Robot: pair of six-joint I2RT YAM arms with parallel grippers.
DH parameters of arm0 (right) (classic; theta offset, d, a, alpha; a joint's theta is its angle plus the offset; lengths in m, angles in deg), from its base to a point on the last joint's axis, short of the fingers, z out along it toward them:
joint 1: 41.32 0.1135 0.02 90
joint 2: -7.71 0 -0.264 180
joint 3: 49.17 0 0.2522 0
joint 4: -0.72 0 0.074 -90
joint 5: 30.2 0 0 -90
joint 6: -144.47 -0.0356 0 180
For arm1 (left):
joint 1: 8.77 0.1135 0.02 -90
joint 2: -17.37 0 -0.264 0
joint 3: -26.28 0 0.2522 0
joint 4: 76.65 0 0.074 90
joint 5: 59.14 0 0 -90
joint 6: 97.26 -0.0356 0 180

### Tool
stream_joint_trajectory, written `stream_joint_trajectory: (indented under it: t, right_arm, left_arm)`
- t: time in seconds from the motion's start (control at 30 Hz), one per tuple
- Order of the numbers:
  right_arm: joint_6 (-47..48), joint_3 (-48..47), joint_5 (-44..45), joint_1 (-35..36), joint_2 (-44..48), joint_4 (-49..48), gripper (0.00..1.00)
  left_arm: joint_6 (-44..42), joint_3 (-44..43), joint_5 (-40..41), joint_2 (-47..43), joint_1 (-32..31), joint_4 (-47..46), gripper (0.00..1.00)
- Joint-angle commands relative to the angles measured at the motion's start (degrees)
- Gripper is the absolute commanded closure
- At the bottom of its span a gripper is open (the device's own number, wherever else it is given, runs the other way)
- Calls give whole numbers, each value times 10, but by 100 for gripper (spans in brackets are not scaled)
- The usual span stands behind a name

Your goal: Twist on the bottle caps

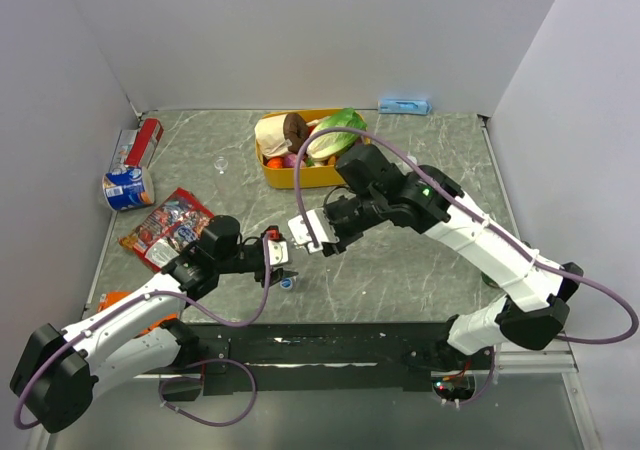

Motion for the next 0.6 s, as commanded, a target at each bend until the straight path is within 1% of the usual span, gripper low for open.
stream_joint_trajectory:
  t: [0.0,0.13,0.37,0.57]
  right_arm:
    - [26,-26,12,16,-15,9,69]
    - [37,-20,16,29,-14,12,68]
    - [39,-21,14,32,-22,23,68]
    - [14,-32,18,32,-37,27,68]
  left_arm:
    - [-10,-6,-22,-7,-5,-37,99]
    - [-12,-7,-21,-5,-5,-38,99]
    - [-8,-9,-19,-3,-6,-46,99]
    - [16,1,-6,-11,-7,-76,99]
